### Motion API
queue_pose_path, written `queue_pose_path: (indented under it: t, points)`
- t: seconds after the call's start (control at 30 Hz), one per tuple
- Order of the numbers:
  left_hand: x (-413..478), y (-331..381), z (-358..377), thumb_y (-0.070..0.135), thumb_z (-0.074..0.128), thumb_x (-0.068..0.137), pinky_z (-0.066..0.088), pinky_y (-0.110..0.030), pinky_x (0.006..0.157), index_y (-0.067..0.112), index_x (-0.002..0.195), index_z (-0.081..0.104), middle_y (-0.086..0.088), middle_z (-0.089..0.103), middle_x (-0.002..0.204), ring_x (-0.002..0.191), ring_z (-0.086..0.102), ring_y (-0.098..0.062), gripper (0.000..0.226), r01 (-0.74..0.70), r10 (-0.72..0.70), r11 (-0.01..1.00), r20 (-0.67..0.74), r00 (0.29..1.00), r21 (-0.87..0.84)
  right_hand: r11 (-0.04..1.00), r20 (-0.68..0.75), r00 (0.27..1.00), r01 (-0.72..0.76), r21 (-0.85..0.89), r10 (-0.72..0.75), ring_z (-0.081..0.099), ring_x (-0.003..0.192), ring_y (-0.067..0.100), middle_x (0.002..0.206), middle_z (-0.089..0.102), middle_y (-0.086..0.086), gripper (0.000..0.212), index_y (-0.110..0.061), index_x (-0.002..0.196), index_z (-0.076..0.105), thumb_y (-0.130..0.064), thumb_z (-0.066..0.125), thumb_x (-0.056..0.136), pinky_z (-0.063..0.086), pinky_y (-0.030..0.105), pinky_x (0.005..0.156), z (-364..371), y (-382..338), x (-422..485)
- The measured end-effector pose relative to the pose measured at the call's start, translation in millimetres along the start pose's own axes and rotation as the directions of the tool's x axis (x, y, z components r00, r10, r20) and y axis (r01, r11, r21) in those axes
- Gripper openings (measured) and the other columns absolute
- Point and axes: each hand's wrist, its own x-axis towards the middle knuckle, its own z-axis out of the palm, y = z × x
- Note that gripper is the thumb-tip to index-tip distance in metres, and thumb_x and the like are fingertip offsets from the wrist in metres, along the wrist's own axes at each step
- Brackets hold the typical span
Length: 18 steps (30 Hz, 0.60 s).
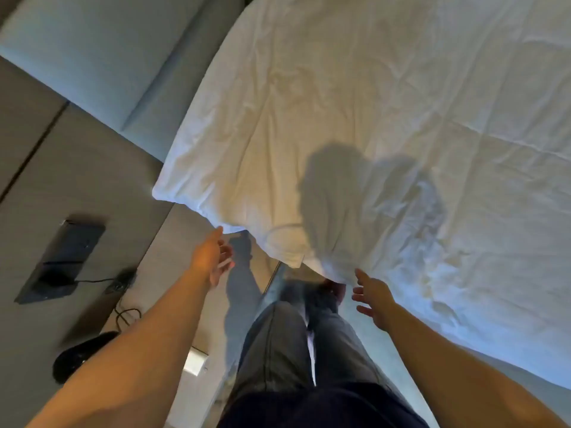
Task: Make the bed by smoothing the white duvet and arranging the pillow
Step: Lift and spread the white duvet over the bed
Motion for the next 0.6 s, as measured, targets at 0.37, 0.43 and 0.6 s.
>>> queue_pose_path:
  t: [0.37,0.43,0.6]
  points:
    - [132,86,13,0.076,0.069,0.077,0.056,-0.051,0.099,0.034,0.127,0.068,0.003,0.076,0.119,0.109,0.073,-0.024,0.066,0.012,-0.001,0.925,0.029,1.0,-0.38,0.447,0.216,0.958,-0.278,0.85,0.186,0.058,0.133,0.038,0.146,0.055,0.018,0.105,-0.024,0.147,0.046,-0.084,0.075,0.065,0.055,0.05,0.092,80,-18,95]
    - [145,87,10,0.074,0.075,0.071,0.053,-0.053,0.103,0.035,0.13,0.068,0.004,0.076,0.121,0.112,0.073,-0.025,0.071,-0.022,0.036,0.912,0.027,0.999,-0.409,0.278,0.134,0.967,-0.193,0.941,0.215,0.071,0.116,0.032,0.129,0.071,0.009,0.097,-0.019,0.138,0.06,-0.079,0.08,0.065,0.062,0.046,0.084,87,-23,103]
    - [151,91,0,0.065,0.082,0.072,0.054,-0.056,0.1,0.034,0.126,0.071,0.002,0.077,0.119,0.111,0.073,-0.027,0.064,-0.002,0.021,0.882,0.035,0.999,-0.471,0.114,0.022,0.97,-0.051,0.992,0.242,0.068,0.122,0.024,0.127,0.072,-0.007,0.101,-0.026,0.129,0.071,-0.072,0.09,0.041,0.056,0.046,0.102,75,-29,103]
